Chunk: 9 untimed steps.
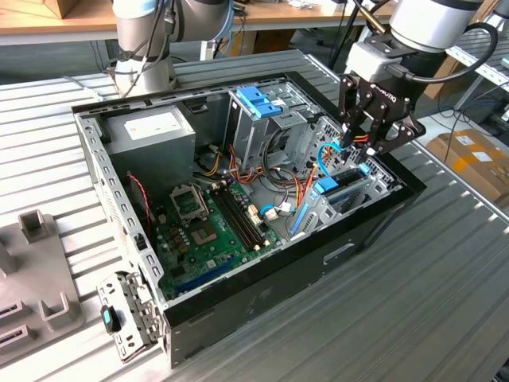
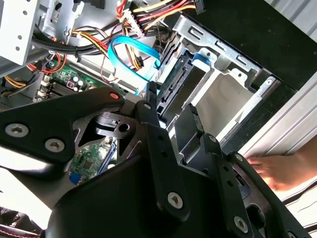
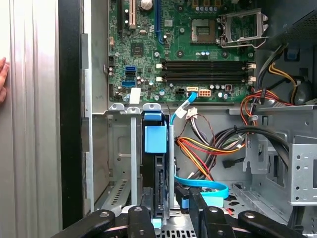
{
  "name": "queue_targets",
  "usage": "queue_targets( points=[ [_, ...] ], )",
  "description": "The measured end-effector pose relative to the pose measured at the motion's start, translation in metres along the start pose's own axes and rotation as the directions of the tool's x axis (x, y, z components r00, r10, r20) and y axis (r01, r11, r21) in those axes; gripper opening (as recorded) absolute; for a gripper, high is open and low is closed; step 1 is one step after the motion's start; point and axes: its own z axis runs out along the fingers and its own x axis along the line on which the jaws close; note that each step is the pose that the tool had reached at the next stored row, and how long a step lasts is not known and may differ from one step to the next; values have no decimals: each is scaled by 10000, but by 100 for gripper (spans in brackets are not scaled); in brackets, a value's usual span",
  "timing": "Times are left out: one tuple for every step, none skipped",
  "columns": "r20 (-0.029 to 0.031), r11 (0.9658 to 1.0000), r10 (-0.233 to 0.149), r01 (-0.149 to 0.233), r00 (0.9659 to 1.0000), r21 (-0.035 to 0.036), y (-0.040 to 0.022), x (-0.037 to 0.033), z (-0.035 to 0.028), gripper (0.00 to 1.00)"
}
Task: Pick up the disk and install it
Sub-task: 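Insert the first disk wire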
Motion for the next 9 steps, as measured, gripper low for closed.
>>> queue_targets(
  points=[
    [0,10000,0,0,10000,0,-7,-4,3,43],
    [0,10000,0,0,10000,0,-10,-6,6,43],
    [-1,10000,1,-1,10000,0,-11,-11,15,43],
    [0,10000,1,-1,10000,0,-12,-14,25,43],
    [-2,10000,-1,1,10000,0,-13,-18,38,43],
    [-2,10000,-2,2,10000,0,-13,-22,56,43],
    [-1,10000,-4,4,10000,0,-14,-25,79,43],
    [0,10000,-5,5,10000,0,-15,-27,90,43],
    [-2,10000,-5,5,10000,0,-16,-29,102,43]
  ],
)
